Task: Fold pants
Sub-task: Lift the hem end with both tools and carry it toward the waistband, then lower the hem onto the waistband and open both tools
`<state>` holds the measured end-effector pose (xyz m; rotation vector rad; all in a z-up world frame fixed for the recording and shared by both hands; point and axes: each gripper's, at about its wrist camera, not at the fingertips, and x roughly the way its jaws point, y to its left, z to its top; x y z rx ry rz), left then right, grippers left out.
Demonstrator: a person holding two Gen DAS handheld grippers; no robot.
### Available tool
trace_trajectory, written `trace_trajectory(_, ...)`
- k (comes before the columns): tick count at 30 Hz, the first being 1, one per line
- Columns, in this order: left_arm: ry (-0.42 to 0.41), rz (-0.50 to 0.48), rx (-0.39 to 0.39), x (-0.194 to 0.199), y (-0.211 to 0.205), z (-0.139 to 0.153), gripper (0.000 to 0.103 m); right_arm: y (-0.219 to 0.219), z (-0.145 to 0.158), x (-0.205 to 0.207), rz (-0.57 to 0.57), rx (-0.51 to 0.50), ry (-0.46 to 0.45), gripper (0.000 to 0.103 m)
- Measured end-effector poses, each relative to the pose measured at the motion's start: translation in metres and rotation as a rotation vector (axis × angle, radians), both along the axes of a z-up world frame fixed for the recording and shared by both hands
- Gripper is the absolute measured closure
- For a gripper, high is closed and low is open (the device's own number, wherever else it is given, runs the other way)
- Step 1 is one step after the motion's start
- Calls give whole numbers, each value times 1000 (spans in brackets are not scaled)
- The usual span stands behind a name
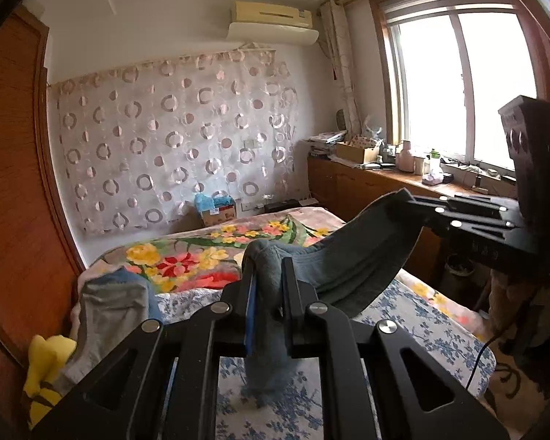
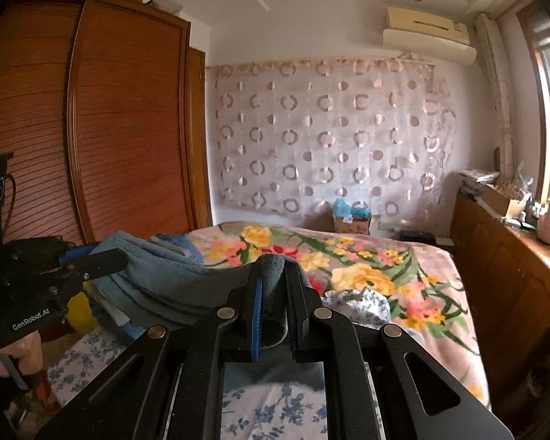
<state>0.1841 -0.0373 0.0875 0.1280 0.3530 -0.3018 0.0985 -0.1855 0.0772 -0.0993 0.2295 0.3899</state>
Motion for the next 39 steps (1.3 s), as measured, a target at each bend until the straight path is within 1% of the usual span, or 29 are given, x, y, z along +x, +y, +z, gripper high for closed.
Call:
trace_trajectory(4,42,-12,21,-8,0,-13,90,7,-27,-7,17,-21,38,92)
trace_trajectory(7,59,-27,27,-18,-1,-17,90,6,-32,-19,26,-33,56,92)
trace_trajectory(12,76,-51,28,-33,-5,-16,90,-1,-16,-31,45,-47,59,92)
trace_trajectory(17,93,-81,26,-59,-5,-21,90,-8,-11,-37,65,-68,90,92)
trace_trajectory(21,110,-95,12,-77,-1,-27,90,-16,-16,-51,90,-58,120,92)
trace_trajectory(28,154,-113,-23,-117,4,-47,90,-25,-26,-71,133,-39,180,92)
trace_trajectory(33,178,-122,-40,-140,4,-58,90,-27,-28,-76,145,-44,218,92)
trace_trajectory(39,211,-120,-52,-166,6,-77,90,-33,-31,-84,152,-45,257,92)
